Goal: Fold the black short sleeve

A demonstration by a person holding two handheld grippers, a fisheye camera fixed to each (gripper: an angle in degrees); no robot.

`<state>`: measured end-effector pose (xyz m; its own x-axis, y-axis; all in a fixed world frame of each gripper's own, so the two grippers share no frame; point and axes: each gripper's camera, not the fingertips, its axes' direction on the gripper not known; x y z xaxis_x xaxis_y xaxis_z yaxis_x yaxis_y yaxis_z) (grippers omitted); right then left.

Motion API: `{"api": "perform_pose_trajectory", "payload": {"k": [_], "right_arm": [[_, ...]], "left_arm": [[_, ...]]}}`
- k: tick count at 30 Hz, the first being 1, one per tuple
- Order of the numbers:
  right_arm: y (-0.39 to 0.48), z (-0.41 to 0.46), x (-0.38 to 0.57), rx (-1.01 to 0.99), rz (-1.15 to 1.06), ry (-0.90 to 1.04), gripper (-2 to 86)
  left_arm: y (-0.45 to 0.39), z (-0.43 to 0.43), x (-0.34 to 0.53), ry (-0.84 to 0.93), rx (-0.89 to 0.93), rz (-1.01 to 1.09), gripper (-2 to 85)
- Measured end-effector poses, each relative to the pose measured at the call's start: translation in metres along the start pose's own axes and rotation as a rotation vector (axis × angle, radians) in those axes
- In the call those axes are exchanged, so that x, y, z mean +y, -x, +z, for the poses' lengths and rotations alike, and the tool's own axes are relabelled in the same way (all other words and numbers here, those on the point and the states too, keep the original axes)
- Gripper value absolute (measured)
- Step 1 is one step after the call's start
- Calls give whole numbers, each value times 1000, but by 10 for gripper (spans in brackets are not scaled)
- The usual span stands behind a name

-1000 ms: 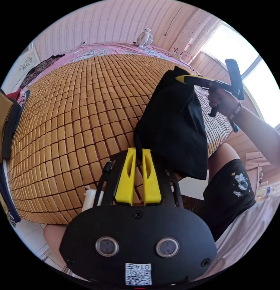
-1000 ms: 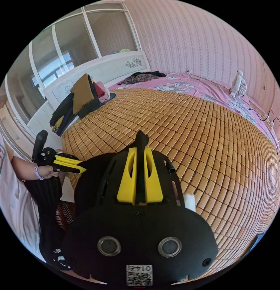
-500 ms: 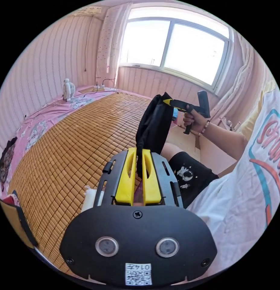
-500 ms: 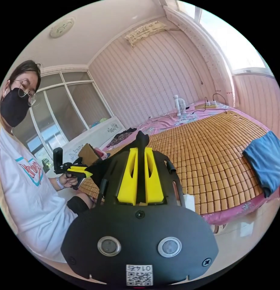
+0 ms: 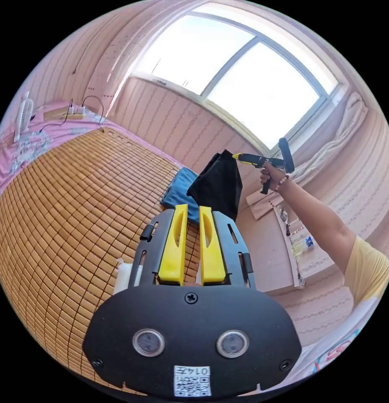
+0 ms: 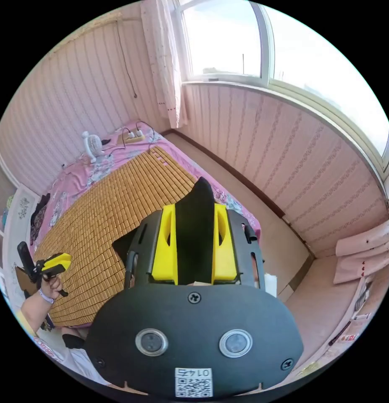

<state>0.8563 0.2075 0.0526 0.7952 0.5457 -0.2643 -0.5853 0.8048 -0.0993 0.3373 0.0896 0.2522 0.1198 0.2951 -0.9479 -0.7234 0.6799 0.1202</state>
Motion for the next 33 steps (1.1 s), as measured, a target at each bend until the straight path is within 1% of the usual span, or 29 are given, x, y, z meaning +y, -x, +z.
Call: {"api": "perform_pose_trajectory", "payload": {"k": [1,3,4,6,8,9,10,11,12,14,16,18,19,21,22,24,28,30,33], "right_arm": [[7,13,13,-23,9,-31,127],[25,30,47,-82,-30,-70,118],[43,45,76,-106,-79,-54,111],[80,65,124,-97,-183,21,102],[143,78,184,-51,-356,105,90],[160,78,196,-35,-398,122,87],[196,75,215,-11,-479,139,80],[232,67,229,2,-554,132,72],[251,62,235,10,-583,127,68],[320,39,247,19,-640,84,60],[370,19,254,-45,-710,63,56],[416,-2,262,-97,-775,38,55],[446,-16,268,-128,-825,25,54],[487,-34,280,-155,-894,8,53],[513,-45,289,-170,-932,-13,53],[551,-58,302,-195,-985,-18,52],[633,-84,340,-270,-1125,-13,52],[669,-93,358,-270,-1188,-23,52],[730,-103,389,-265,-1304,-33,53]], "left_arm": [[6,-5,11,1,-18,9,50],[25,-28,69,80,-118,46,41],[30,-35,86,102,-141,43,38],[43,-76,159,163,-209,-11,15],[44,-113,213,185,-266,-88,4],[40,-139,246,189,-322,-134,-2],[37,-151,261,188,-355,-153,-4],[29,-175,287,186,-428,-194,-7],[20,-197,312,181,-493,-240,-8],[7,-225,348,179,-541,-312,-9],[-9,-255,393,127,-553,-377,-9],[-31,-298,458,23,-571,-493,-10],[-37,-309,474,-5,-589,-521,-10],[-63,-350,536,-120,-681,-622,-10],[-69,-359,550,-144,-700,-646,-10],[-89,-389,609,-225,-772,-738,-10],[-117,-421,687,-354,-841,-848,-8],[-134,-437,730,-436,-904,-898,-5],[-150,-456,771,-505,-971,-935,10]]}}
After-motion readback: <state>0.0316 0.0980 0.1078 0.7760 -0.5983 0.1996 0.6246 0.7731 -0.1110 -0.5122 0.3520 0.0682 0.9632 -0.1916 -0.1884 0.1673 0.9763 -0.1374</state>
